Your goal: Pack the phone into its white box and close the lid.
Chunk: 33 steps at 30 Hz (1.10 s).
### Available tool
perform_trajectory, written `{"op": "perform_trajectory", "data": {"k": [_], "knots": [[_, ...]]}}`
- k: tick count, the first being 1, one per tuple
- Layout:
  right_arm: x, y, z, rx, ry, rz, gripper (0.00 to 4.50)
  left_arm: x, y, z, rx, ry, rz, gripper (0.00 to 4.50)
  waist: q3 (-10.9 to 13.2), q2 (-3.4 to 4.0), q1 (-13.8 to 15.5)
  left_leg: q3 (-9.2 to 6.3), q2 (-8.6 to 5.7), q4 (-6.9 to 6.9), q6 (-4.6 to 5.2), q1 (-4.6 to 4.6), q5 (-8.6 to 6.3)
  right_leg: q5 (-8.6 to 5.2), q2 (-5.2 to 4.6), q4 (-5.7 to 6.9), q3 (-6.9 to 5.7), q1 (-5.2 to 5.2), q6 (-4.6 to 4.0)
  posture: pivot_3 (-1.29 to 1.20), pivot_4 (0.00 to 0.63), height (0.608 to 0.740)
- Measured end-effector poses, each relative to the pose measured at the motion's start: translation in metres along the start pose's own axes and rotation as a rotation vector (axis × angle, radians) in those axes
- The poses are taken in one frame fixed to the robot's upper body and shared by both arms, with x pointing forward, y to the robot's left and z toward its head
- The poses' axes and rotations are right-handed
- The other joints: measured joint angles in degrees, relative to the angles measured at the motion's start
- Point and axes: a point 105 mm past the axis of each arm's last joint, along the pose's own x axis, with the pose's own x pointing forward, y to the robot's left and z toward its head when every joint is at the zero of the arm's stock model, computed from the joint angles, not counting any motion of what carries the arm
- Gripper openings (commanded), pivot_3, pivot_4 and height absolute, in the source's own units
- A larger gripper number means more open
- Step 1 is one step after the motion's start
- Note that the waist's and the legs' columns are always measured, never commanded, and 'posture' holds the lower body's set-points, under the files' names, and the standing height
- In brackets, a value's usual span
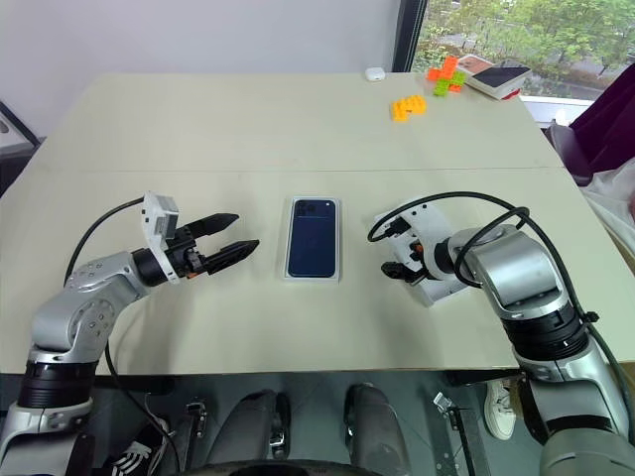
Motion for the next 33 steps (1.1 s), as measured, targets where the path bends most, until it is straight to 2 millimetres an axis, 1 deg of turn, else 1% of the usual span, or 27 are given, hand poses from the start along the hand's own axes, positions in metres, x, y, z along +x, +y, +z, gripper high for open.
{"op": "perform_trajectory", "data": {"k": [7,10,13,14,17,20,21,28,31,33], "knots": [[-0.003,0.001,-0.005,0.026,0.041,-0.030,4.50,0.005,-0.001,0.001,-0.018,-0.017,0.008,4.45,0.00,0.00,0.00,0.00,0.00,0.00,0.00,0.00,0.00,0.00,0.01,0.00,0.00,0.00,0.00,0.00,0.150,0.740],[-0.003,0.003,-0.002,0.033,0.035,-0.022,4.50,0.006,-0.002,0.000,-0.026,-0.015,0.003,4.45,0.00,0.00,-0.02,-0.01,0.00,0.00,0.00,-0.01,0.00,0.00,0.03,0.00,0.00,0.00,0.01,0.00,0.150,0.740],[-0.002,0.004,0.001,0.047,0.017,-0.019,3.65,0.008,-0.003,0.000,-0.028,-0.015,-0.004,4.50,0.00,0.00,-0.04,-0.01,0.00,0.00,0.00,-0.01,0.00,0.00,0.03,0.00,0.00,0.00,0.01,0.00,0.150,0.740],[-0.003,0.003,0.001,0.053,0.015,-0.025,3.19,0.008,-0.003,-0.001,-0.030,-0.013,-0.005,4.50,0.00,0.00,-0.04,-0.01,0.00,0.00,0.00,-0.02,0.00,0.00,0.03,0.00,0.01,0.00,0.01,0.00,0.150,0.740],[-0.003,-0.001,0.001,0.057,0.017,-0.051,1.58,0.008,-0.003,-0.001,-0.030,-0.013,-0.005,4.50,0.00,-0.01,-0.04,-0.01,0.00,0.00,0.00,-0.02,0.00,0.00,0.03,-0.01,0.01,0.00,0.01,0.00,0.150,0.740],[-0.003,-0.002,0.003,0.055,0.013,-0.065,0.12,0.008,-0.003,-0.001,-0.030,-0.013,-0.005,4.50,0.00,-0.01,-0.05,-0.02,0.00,0.00,0.00,-0.02,0.00,0.00,0.04,0.00,0.00,0.00,0.01,0.00,0.150,0.740],[-0.002,-0.002,0.003,0.055,0.014,-0.068,0.05,0.008,-0.003,-0.001,-0.031,-0.014,-0.005,4.50,0.00,-0.01,-0.05,-0.02,0.00,0.00,0.00,-0.02,0.00,0.00,0.04,0.00,0.01,0.00,0.01,0.00,0.150,0.740],[0.001,0.002,0.006,0.059,-0.001,-0.067,0.05,0.008,-0.002,-0.002,-0.035,-0.012,-0.001,4.50,0.00,-0.01,-0.13,-0.02,0.00,0.00,0.00,-0.02,0.00,0.00,0.05,0.00,0.01,-0.01,0.01,0.00,0.150,0.740],[0.005,0.008,0.020,0.105,-0.055,-0.027,0.05,0.008,-0.001,-0.002,-0.037,-0.012,0.003,4.50,0.00,0.00,-0.25,0.00,0.01,0.00,0.01,-0.02,0.00,0.00,0.08,0.05,0.04,-0.05,0.00,0.00,0.150,0.740],[0.003,0.012,0.041,0.149,-0.139,0.016,0.05,0.007,0.001,-0.002,-0.040,-0.014,0.012,4.50,0.00,0.01,-0.24,0.00,0.03,0.01,0.01,-0.03,0.00,0.00,0.13,0.07,0.04,-0.08,0.00,0.00,0.150,0.740]]}}
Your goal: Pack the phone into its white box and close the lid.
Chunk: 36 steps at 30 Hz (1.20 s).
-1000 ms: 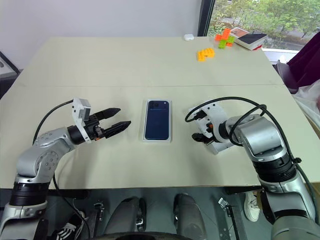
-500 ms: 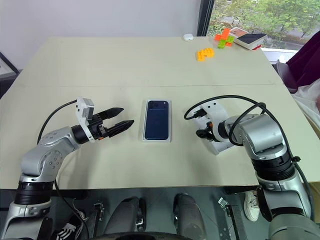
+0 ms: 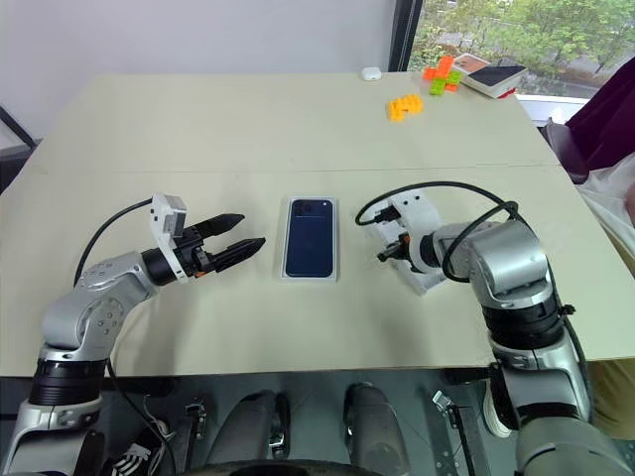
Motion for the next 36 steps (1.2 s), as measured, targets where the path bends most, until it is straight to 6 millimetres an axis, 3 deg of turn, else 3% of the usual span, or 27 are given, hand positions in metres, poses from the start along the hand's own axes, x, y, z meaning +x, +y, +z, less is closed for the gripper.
{"op": "perform_trajectory", "data": {"k": [4,7,10,13,19,29,36], "knots": [[-0.010,0.018,0.052,0.125,-0.232,0.142,0.05,0.001,0.004,0.005,-0.008,-0.017,0.011,4.50,0.00,0.00,0.11,-0.05,0.01,-0.01,0.00,-0.02,0.00,0.00,0.02,0.06,-0.01,-0.02,0.00,0.00,0.150,0.740],[-0.019,0.029,0.092,0.357,-0.407,0.346,0.05,-0.002,0.009,0.007,-0.020,-0.023,0.030,4.50,-0.01,0.02,0.10,-0.01,0.00,0.00,0.00,-0.17,0.00,0.01,-0.03,0.08,-0.01,-0.14,0.00,0.00,0.150,0.740],[-0.031,0.034,0.120,0.517,-0.520,0.524,0.05,-0.005,0.012,0.008,-0.071,-0.025,0.041,4.50,-0.02,0.03,0.18,-0.04,0.00,0.00,0.00,-0.30,0.01,0.01,-0.06,0.04,-0.06,-0.20,0.00,0.00,0.150,0.740],[-0.024,0.045,0.119,0.600,-0.505,0.632,0.05,-0.011,0.019,0.009,-0.125,-0.026,0.067,4.50,-0.03,0.03,0.06,-0.02,-0.03,0.00,0.00,-0.49,0.00,0.01,-0.09,0.00,-0.05,-0.36,0.01,0.00,0.150,0.740],[0.004,0.080,0.098,0.710,-0.398,0.770,0.05,-0.009,0.021,0.013,-0.151,-0.036,0.081,4.50,-0.02,0.04,-0.16,0.00,-0.01,-0.01,0.00,-0.66,0.01,0.01,-0.07,0.08,-0.03,-0.60,0.01,0.00,0.150,0.740],[0.004,0.075,0.102,0.932,-0.433,0.910,0.05,-0.011,0.024,0.015,-0.158,-0.052,0.114,4.50,-0.03,0.05,-0.11,0.00,-0.01,0.01,0.00,-0.67,0.01,0.01,-0.06,0.09,-0.02,-0.60,0.01,0.00,0.150,0.740],[0.000,0.079,0.101,0.936,-0.427,0.931,0.05,-0.011,0.025,0.015,-0.159,-0.053,0.119,4.50,-0.02,0.05,-0.27,0.00,-0.01,0.01,0.00,-0.67,0.01,0.01,-0.06,0.11,0.01,-0.61,0.01,0.00,0.150,0.740]]}}
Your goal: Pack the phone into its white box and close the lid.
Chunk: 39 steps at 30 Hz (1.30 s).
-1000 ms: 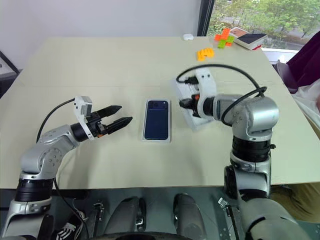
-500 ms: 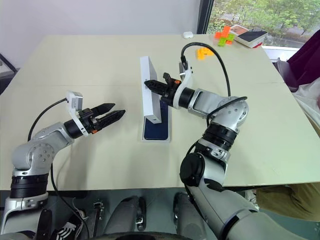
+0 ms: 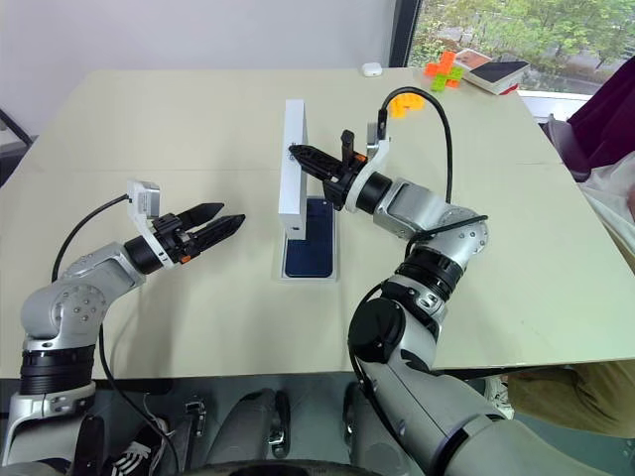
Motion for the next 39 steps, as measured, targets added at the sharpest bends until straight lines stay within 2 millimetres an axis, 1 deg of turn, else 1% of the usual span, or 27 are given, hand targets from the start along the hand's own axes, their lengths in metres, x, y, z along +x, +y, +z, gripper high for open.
{"op": "perform_trajectory", "data": {"k": [5,9,15,23,28,29,30,31,33,34,36,39], "knots": [[0.003,0.001,-0.007,-0.011,0.036,-0.005,0.05,0.000,0.000,0.000,0.001,-0.002,0.003,4.50,0.00,0.00,-0.03,0.00,0.00,0.00,0.00,0.00,0.00,0.00,0.00,0.00,0.04,0.00,0.00,0.00,0.150,0.740],[0.006,0.004,-0.012,-0.016,0.056,0.003,0.05,0.002,-0.004,0.003,0.011,-0.012,-0.006,4.50,0.00,0.00,-0.02,0.00,0.00,0.00,0.00,0.00,0.00,0.00,0.00,-0.02,0.05,0.00,0.00,0.00,0.150,0.740],[0.006,-0.009,-0.018,0.042,0.051,-0.020,0.05,0.000,-0.004,0.000,0.004,-0.006,-0.001,4.50,0.00,0.00,-0.02,0.00,0.00,0.00,0.00,-0.01,0.00,0.00,0.00,-0.01,0.05,0.00,0.00,0.00,0.150,0.740],[0.018,-0.002,-0.027,0.064,0.063,-0.010,0.05,0.001,-0.004,-0.001,0.002,-0.005,-0.004,4.50,0.00,0.00,-0.10,-0.01,0.03,0.00,0.01,0.00,0.00,0.00,0.03,-0.01,0.05,0.00,0.00,0.00,0.150,0.740],[0.025,0.001,-0.037,0.057,0.092,-0.027,0.05,0.002,-0.005,-0.002,0.001,0.001,-0.009,4.50,0.00,0.00,-0.08,-0.01,0.03,0.00,0.01,-0.01,0.00,0.00,0.02,-0.02,0.06,0.00,0.00,0.00,0.150,0.740],[0.024,-0.001,-0.040,0.056,0.096,-0.037,0.05,0.003,-0.006,-0.003,0.000,0.003,-0.011,4.50,0.00,-0.01,-0.06,-0.01,0.03,0.00,0.01,-0.01,0.00,0.00,0.02,-0.03,0.06,0.00,0.00,0.00,0.150,0.740],[0.022,-0.009,-0.043,0.062,0.099,-0.065,0.05,0.003,-0.006,-0.003,0.000,0.005,-0.013,4.50,-0.02,-0.03,0.09,-0.03,0.03,0.00,0.01,-0.01,0.00,0.00,0.02,-0.04,0.05,0.01,0.01,0.00,0.150,0.740],[0.018,-0.018,-0.047,0.084,0.094,-0.083,0.05,0.003,-0.006,-0.004,-0.001,0.006,-0.013,4.50,-0.06,-0.06,0.19,-0.04,0.03,-0.01,0.01,-0.01,-0.01,-0.01,0.02,-0.06,0.04,0.03,0.01,0.00,0.150,0.740],[0.009,-0.041,-0.057,0.157,0.086,-0.134,0.05,0.002,-0.006,-0.006,-0.005,0.009,-0.010,4.50,-0.05,-0.04,0.19,0.00,0.01,0.00,0.02,-0.04,-0.01,-0.01,-0.03,-0.07,0.07,0.01,0.01,0.00,0.150,0.740],[0.007,-0.046,-0.060,0.180,0.080,-0.142,0.05,0.001,-0.005,-0.007,-0.008,0.013,-0.008,4.50,-0.02,0.01,0.11,0.05,-0.01,0.02,0.02,-0.04,-0.01,0.00,-0.05,-0.05,0.12,-0.02,0.01,0.00,0.150,0.740],[0.010,-0.048,-0.064,0.184,0.088,-0.157,0.05,0.001,-0.008,-0.007,-0.018,0.009,-0.032,4.50,-0.04,-0.01,-0.20,0.05,0.01,0.05,0.02,-0.01,-0.01,0.00,-0.02,-0.03,0.11,-0.01,0.01,0.00,0.150,0.740],[0.015,-0.045,-0.067,0.187,0.093,-0.150,0.05,-0.003,-0.010,-0.002,-0.031,-0.003,-0.060,4.50,-0.03,-0.01,-0.11,-0.04,0.09,0.04,0.02,0.03,-0.01,0.00,0.11,0.04,0.10,-0.01,0.00,0.00,0.150,0.740]]}}
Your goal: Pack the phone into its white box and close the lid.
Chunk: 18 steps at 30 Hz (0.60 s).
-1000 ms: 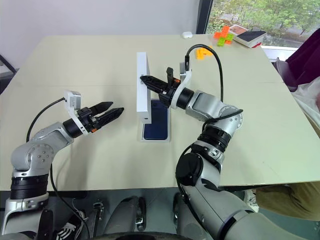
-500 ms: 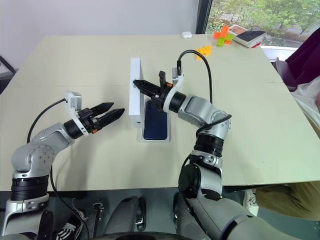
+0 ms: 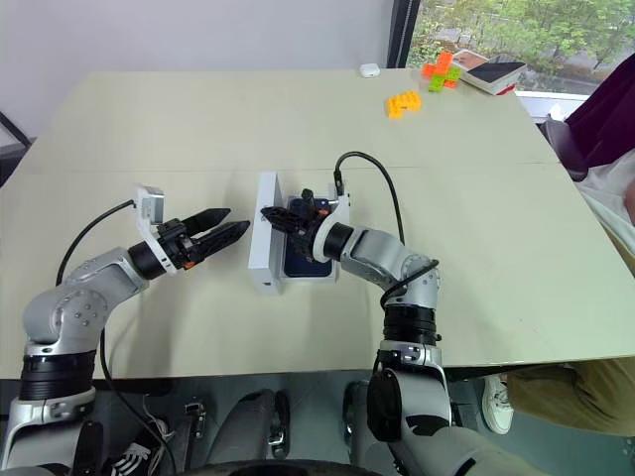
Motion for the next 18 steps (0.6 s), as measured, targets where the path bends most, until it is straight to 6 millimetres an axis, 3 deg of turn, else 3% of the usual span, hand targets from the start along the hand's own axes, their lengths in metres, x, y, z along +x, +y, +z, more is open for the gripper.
{"op": "perform_trajectory", "data": {"k": [4,9,15,18], "knots": [[0.001,-0.001,0.003,0.022,-0.030,0.007,0.05,-0.004,0.001,0.004,0.008,-0.004,0.004,4.50,0.00,0.00,0.11,0.00,0.02,-0.01,0.00,-0.02,0.00,0.00,0.03,-0.03,0.00,0.00,0.00,0.00,0.150,0.740],[0.001,0.004,0.014,0.041,-0.095,0.039,0.05,-0.001,0.000,-0.003,-0.002,0.006,-0.002,4.50,0.00,0.00,0.22,0.04,-0.06,0.00,0.00,-0.05,0.00,0.00,-0.08,-0.09,0.00,0.01,0.00,0.00,0.150,0.740],[0.000,0.003,0.014,0.022,-0.089,0.037,0.05,0.008,-0.003,-0.013,-0.002,0.024,0.001,4.50,0.00,0.00,0.22,0.03,-0.05,-0.01,0.00,-0.04,0.00,0.00,-0.07,-0.06,0.00,0.00,0.00,0.00,0.150,0.740],[-0.001,0.001,0.014,0.023,-0.088,0.032,0.88,0.013,-0.001,-0.013,-0.002,0.010,0.013,4.50,0.00,0.00,0.25,0.02,-0.05,-0.01,0.00,-0.03,0.00,0.00,-0.07,-0.03,0.00,0.00,0.00,0.00,0.150,0.740]]}}
